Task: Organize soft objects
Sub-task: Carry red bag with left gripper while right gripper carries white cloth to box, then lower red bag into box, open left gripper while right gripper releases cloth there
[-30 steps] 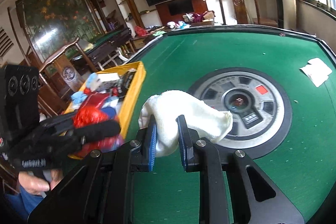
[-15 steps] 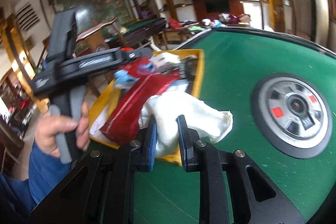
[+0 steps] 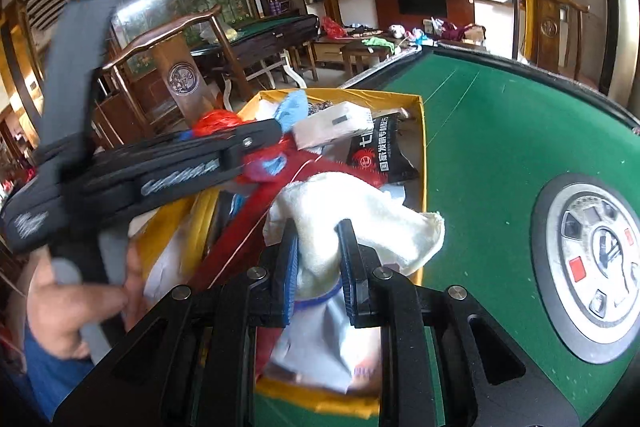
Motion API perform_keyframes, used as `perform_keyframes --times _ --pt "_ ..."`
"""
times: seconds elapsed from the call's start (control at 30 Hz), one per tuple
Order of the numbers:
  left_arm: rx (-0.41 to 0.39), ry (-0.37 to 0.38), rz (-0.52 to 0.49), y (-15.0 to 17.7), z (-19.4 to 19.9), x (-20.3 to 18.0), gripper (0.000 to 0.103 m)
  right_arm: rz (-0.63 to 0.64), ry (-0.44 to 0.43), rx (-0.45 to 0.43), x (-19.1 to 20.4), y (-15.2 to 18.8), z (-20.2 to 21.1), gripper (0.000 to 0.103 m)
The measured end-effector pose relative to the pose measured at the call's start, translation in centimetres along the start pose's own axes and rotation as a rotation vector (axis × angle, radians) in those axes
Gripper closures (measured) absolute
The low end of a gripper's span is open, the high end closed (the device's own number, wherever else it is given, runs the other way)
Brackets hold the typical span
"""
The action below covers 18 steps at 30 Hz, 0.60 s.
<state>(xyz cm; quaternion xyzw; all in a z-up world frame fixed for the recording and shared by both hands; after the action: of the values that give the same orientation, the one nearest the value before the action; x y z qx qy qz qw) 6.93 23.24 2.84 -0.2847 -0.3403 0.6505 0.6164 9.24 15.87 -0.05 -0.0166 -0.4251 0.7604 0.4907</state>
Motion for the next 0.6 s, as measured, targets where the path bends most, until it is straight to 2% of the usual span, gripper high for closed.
perform_keyframes --times 0.27,0.5,0.6 --pt "-0.01 -0.06 -0.044 -0.1 0.3 -0.1 0.057 0.006 0.007 0.01 0.1 -1.0 -1.9 0.082" --pt "-0.013 -0.079 -0.058 -0.2 0.3 -0.2 0.054 0.008 -0.001 0.003 0.3 -0.7 -1.7 0.08" --pt "-0.015 -0.082 -0.059 -0.2 0.3 -0.3 0.052 0.006 -0.005 0.003 0.4 -0.6 -1.6 0.076"
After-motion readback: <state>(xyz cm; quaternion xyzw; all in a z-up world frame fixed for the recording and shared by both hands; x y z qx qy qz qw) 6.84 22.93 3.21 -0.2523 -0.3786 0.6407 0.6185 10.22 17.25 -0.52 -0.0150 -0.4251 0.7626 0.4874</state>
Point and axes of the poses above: each gripper's, at about its wrist camera, not at the fingertips, and z roughly against the way its jaws point, x to its left, y to its underside, the point moved 5 cm from there along -z, roughly the way its jaws point, and after that the axes turned 14 degrees about -z, right-handed, at the moved point
